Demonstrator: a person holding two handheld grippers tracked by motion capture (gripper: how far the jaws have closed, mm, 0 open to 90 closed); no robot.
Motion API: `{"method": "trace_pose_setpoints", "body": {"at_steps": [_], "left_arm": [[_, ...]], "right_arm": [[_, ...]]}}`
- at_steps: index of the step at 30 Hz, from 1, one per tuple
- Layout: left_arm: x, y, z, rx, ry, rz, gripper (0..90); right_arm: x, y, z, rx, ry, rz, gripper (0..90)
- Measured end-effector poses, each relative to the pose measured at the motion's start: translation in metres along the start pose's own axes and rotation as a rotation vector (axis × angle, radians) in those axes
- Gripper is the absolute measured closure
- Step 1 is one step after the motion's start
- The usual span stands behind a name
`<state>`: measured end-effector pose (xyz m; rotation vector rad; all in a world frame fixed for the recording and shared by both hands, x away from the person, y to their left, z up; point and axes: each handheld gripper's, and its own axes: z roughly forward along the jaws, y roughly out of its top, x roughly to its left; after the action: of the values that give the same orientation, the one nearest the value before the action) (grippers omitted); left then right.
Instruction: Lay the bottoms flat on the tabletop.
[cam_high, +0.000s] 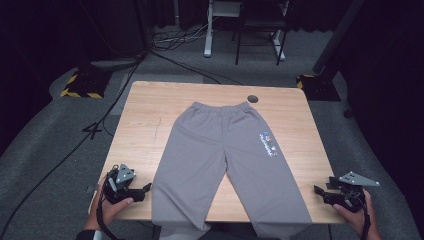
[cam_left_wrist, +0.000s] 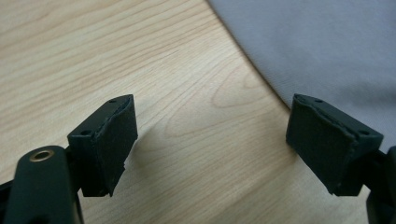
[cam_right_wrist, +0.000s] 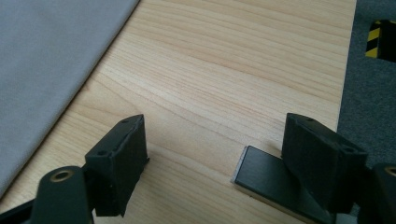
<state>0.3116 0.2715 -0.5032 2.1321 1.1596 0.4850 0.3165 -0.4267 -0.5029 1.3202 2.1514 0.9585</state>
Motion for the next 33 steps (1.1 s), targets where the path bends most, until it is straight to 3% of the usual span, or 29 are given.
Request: {"method": "trace_pose_setpoints", "body": {"at_steps": [2, 8, 33], "left_arm": [[0.0014, 0.0004, 0.0016, 0.003, -0.02, -0.025, 16.7], [0.0001, 0.0014, 0.0025, 0.005, -0.008, -0.036, 16.2], [-0.0002, 0.0014, 0.0023, 0.007, -0.008, -0.038, 16.2]], "right_arm": [[0.001, 0.0, 0.0006, -0.005, 0.006, -0.007, 22.1], [0.0015, -0.001, 0.0017, -0.016, 0.004, -0.002, 21.6], [0.0009, 0.0005, 0.0025, -0.009, 0.005, 0.002, 21.4]]}}
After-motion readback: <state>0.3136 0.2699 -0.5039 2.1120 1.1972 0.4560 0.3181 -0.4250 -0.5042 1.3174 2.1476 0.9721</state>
